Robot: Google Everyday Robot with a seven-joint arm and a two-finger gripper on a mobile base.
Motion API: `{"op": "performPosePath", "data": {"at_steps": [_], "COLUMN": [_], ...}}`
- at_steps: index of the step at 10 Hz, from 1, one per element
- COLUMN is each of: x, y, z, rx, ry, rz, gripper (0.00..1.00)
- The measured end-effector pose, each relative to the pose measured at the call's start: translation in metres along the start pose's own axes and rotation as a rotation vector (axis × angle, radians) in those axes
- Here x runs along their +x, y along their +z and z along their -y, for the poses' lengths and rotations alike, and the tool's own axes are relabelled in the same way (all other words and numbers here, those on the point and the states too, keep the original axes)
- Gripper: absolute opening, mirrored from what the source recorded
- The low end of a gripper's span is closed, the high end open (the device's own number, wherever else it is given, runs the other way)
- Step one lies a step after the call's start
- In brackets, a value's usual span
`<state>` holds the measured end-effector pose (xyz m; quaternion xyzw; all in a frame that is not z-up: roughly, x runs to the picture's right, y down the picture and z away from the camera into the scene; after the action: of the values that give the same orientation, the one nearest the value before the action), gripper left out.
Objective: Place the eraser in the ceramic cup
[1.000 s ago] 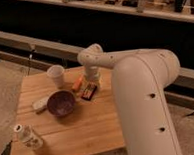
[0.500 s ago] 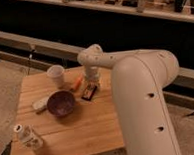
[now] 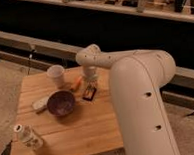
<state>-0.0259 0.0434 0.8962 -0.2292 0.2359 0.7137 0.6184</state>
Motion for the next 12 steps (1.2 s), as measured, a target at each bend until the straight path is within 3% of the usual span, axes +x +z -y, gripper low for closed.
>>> {"op": "performPosePath", "data": {"at_steps": [1, 4, 5, 8, 12], "x": [0.0, -0.005, -0.012, -0.021, 0.007], "y": [0.001, -0.01, -0.024, -0.096, -0.184], "z": [0.001, 0.001, -0.003, -0.042, -0.108], "rx": [-0.004, -0.001, 0.001, 0.027, 0.011], "ry": [0.004, -0.003, -0.02, -0.148, -0.334], "rz": [-0.003, 0.02, 0.06, 0.238, 0.452], "gripper": [0.13, 0.12, 0.12, 0.12, 0.12]}}
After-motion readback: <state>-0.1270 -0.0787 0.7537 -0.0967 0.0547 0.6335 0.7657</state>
